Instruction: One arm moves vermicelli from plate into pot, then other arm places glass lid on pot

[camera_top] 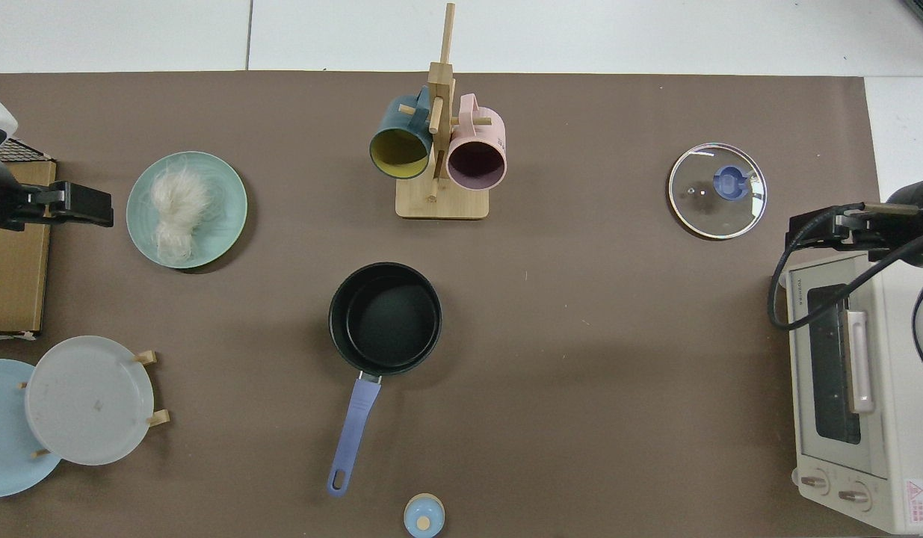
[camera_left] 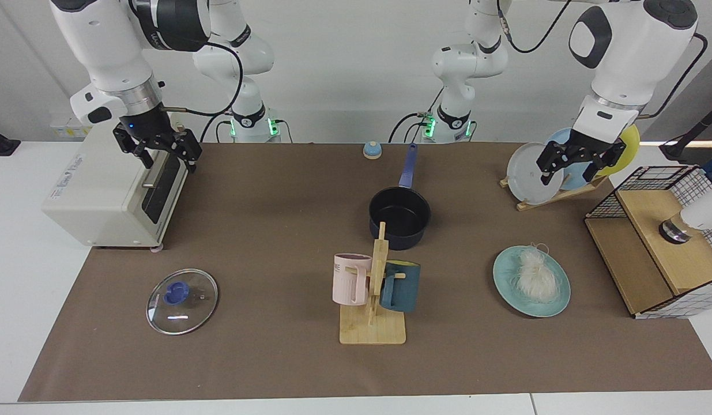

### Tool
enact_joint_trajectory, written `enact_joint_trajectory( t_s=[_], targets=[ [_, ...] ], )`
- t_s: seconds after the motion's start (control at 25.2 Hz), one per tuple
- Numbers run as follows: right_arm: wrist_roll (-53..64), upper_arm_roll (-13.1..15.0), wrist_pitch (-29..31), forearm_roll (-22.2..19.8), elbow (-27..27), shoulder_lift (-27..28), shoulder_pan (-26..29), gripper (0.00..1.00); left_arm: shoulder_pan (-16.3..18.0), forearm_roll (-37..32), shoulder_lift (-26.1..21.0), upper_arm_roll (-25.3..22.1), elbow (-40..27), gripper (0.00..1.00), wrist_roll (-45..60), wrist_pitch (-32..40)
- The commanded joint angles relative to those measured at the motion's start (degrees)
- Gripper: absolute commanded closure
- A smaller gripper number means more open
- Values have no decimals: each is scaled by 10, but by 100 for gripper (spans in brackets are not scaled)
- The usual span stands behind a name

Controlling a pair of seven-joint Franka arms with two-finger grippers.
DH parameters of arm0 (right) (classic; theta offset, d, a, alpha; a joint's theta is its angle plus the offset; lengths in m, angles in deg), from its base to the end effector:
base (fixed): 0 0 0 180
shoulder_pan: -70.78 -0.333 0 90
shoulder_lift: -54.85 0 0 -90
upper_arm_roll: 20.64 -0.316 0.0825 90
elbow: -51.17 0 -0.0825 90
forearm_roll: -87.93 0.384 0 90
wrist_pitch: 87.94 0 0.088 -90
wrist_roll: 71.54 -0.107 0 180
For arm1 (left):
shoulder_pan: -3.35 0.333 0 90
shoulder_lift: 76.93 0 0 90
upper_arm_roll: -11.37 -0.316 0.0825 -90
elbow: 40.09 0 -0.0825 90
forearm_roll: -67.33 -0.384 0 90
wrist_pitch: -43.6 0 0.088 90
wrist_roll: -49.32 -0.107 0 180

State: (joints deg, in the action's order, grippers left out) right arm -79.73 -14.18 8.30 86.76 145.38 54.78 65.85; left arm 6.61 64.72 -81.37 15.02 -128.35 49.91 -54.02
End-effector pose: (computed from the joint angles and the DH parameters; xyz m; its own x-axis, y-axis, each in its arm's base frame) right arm 0.5627 -0.0170 0.6000 0.9852 -0.1666 0.0391 -0.1673 -0.9858 0.0148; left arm 0.5910 0.0017 0.6071 0.9963 -0.0019 0.0862 0.0015 -0.9992 -0.0397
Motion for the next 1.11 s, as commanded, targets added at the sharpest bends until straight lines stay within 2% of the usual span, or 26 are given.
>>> enact_joint_trajectory(
  t_s=[0.0,0.44,0.64,0.79,1.07],
  targets=[
    [-6,-3,-11,-5,-9,5,3,0,-1,-1,7,-1,-4,0,-33,11],
    [-6,-3,-12,-5,-7,3,3,0,3,9,-6,-1,2,0,-34,2],
    [-7,-3,-10,-4,-7,4,3,0,4,9,-72,-1,65,0,-33,-3],
    [-6,-3,-11,-4,-7,4,3,0,6,14,-101,-1,68,0,-33,-26],
    [-6,-3,-11,-4,-8,4,3,0,6,18,-162,-8,59,0,-33,-114]
  ],
)
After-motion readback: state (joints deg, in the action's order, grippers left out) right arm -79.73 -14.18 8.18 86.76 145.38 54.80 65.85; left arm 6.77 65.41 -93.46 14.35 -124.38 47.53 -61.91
